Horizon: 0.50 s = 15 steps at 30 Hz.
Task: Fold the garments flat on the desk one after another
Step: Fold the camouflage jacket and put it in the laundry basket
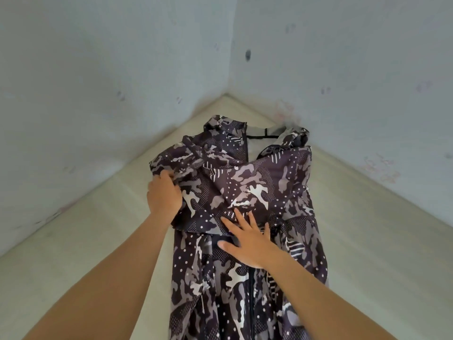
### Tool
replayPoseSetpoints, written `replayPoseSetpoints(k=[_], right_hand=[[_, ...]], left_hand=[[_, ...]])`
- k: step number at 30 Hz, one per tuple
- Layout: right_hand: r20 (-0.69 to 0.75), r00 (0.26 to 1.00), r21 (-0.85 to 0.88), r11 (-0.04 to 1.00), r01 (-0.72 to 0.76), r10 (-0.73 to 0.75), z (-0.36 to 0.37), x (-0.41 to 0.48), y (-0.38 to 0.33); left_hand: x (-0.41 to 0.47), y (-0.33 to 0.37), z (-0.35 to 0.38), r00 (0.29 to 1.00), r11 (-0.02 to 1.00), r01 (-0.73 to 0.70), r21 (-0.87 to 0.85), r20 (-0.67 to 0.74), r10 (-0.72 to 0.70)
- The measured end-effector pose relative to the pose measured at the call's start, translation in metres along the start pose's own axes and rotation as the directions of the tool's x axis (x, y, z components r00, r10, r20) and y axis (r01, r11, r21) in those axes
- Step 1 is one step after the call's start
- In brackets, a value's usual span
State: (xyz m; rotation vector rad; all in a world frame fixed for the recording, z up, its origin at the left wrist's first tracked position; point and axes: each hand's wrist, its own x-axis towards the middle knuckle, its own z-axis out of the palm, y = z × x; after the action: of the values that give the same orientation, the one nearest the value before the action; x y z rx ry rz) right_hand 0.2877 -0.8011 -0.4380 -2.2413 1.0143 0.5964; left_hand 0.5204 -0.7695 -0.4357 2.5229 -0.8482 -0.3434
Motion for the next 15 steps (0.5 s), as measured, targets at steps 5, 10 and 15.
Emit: replayPoseSetpoints(k=[5,10,15], right_hand=[[-0.338,0.930,0.720,0.677,0.156,0.145,-0.062,-0.005,-0.017],[-0.232,0.968,0.947,-0.204,0.248,0.099,-0.130,-0.008,0.003],[-0.283,0.831,0.944,-0.013,0.329,0.479,-0.149,-0.008,0.051]], left_hand=[[-0.010,0.040,-0.019,0.886,0.918,-0.379,-0.118,-0.333,0.323],[-0.048,0.089,-0.018,0.569,0.614,-0.780,0.124,-0.268,0.777],[-0.064,0.065,0.005,0.485,0.474,-0.850,0.232,-0.009,0.874]])
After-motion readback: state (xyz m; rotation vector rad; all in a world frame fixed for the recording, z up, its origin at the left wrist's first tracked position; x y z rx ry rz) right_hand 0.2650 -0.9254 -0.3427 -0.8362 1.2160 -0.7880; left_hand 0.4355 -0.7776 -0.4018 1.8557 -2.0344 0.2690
